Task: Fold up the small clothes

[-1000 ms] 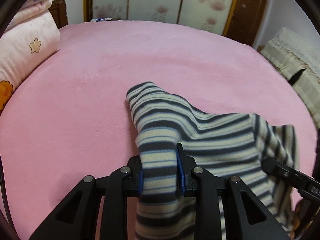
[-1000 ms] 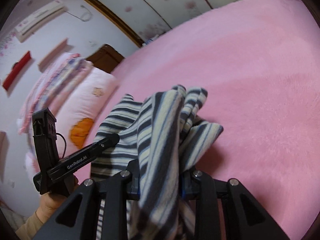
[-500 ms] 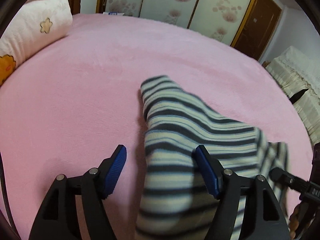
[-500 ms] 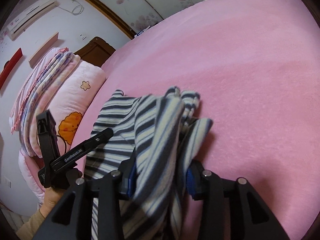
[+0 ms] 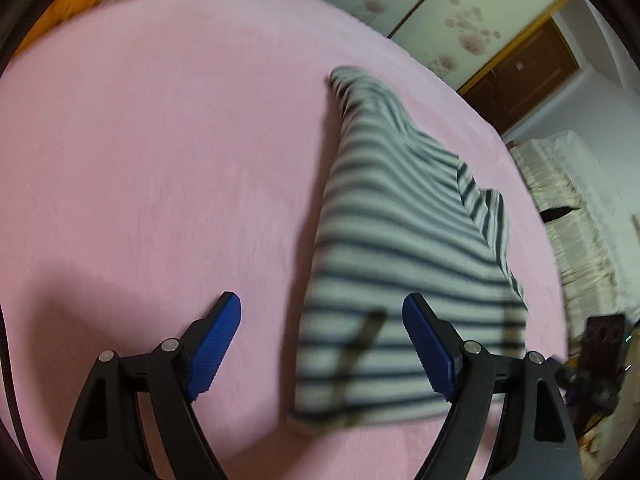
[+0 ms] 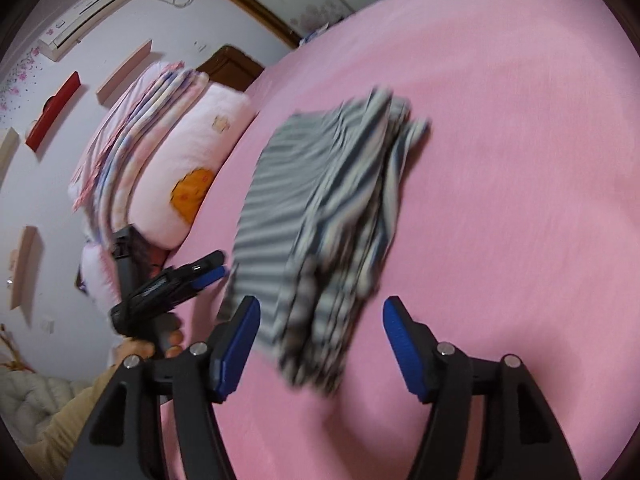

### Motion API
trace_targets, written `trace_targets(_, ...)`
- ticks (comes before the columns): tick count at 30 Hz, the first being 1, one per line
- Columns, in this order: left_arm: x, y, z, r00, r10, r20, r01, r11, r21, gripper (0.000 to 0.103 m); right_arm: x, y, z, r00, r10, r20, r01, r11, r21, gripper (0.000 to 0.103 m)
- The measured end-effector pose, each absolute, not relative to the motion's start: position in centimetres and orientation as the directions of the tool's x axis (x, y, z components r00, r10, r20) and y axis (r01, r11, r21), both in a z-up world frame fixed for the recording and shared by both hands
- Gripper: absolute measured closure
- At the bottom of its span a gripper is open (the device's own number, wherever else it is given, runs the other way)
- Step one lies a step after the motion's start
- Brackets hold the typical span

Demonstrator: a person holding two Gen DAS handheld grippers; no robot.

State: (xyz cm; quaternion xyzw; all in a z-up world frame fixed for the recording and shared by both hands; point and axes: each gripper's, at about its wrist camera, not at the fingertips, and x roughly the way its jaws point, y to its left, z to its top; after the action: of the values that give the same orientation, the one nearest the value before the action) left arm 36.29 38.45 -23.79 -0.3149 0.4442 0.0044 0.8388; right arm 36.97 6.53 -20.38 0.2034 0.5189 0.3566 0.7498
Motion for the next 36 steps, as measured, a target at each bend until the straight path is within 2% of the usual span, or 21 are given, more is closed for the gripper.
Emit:
trace_targets(5,34.5,37.7,-25.2,0.644,-0.352,-0.679,-0.273,0.724,-0.634,0.023,34.7,8.6,-22.9,0.159,0.755,-0.636,-0.288,0.652,0.701,0.039)
trace_targets(7,34.4,36.8,-25.2,0.639,-0.375,-0.671,-0.249,0.724,-0.643,0.047,34.1,9.1,-23.2,0.173,0.748,-0.64,-0.286,0.66,0.695,0.046)
trace_targets(8,34.4,36.3,-25.3,0.629,-0.374,-0.681,-0.244,0.737,-0.63,0.07,33.9,9.7,-23.3,0.17,0.743,-0.648,-0.294,0.665,0.686,0.069)
trace_targets(9,34.4,35.8,-25.2,0.616,-0.339,-0.711,-0.256,0.767,-0.588,0.083,33.7,10.2,-23.5,0.153,0.739,-0.656,-0.301,0.667,0.681,0.089)
trace_targets(10,34.3,35.7,-25.2,0.614,-0.325,-0.719,-0.259,0.777,-0.573,0.089,33.5,10.6,-23.7,0.145,0.733,-0.665,-0.302,0.673,0.676,0.089)
trace_targets(12,33.5,36.1,-24.7,0.632,-0.316,-0.707,-0.263,0.771,-0.58,0.092,33.2,11.0,-23.1,0.168,0.724,-0.669,-0.313,0.683,0.66,0.089)
trace_targets(17,32.1,37.1,-22.6,0.676,-0.297,-0.674,-0.26,0.76,-0.595,0.093,32.8,10.5,-21.8,0.173,0.77,-0.615,-0.296,0.636,0.713,0.09)
trace_targets(20,31.7,37.4,-22.1,0.671,-0.271,-0.69,-0.27,0.778,-0.568,0.093,32.7,10.6,-22.2,0.169,0.769,-0.616,-0.285,0.636,0.717,0.09)
trace_targets(22,32.2,37.0,-22.9,0.63,-0.251,-0.735,-0.296,0.798,-0.526,0.092,32.6,10.7,-22.9,0.168,0.75,-0.64,-0.276,0.659,0.699,0.089)
trace_targets(23,32.3,36.8,-23.3,0.606,-0.238,-0.759,-0.309,0.808,-0.501,0.089,32.5,10.7,-23.3,0.165,0.732,-0.661,-0.269,0.678,0.684,0.085)
trace_targets(25,32.3,36.5,-23.7,0.578,-0.222,-0.786,-0.332,0.815,-0.474,0.075,32.0,10.7,-23.6,0.169,0.688,-0.706,-0.268,0.721,0.639,0.083)
trace_targets(26,32.2,36.4,-23.7,0.569,-0.211,-0.795,-0.342,0.818,-0.462,0.065,31.7,10.5,-23.6,0.167,0.678,-0.716,-0.268,0.73,0.628,0.082)
trace_targets(28,31.6,36.2,-23.3,0.562,-0.197,-0.803,-0.346,0.826,-0.445,0.053,31.0,10.1,-23.1,0.162,0.662,-0.732,-0.274,0.743,0.611,0.081)
trace_targets(30,30.8,35.8,-22.4,0.557,-0.167,-0.814,-0.349,0.842,-0.412,0.036,30.1,9.3,-22.1,0.176,0.645,-0.744,-0.291,0.756,0.587,0.078)
trace_targets(36,27.3,32.8,-16.6,0.602,-0.14,-0.786,-0.297,0.875,-0.382,0.02,26.4,6.3,-16.7,0.269,0.59,-0.761,-0.347,0.797,0.495,0.077)
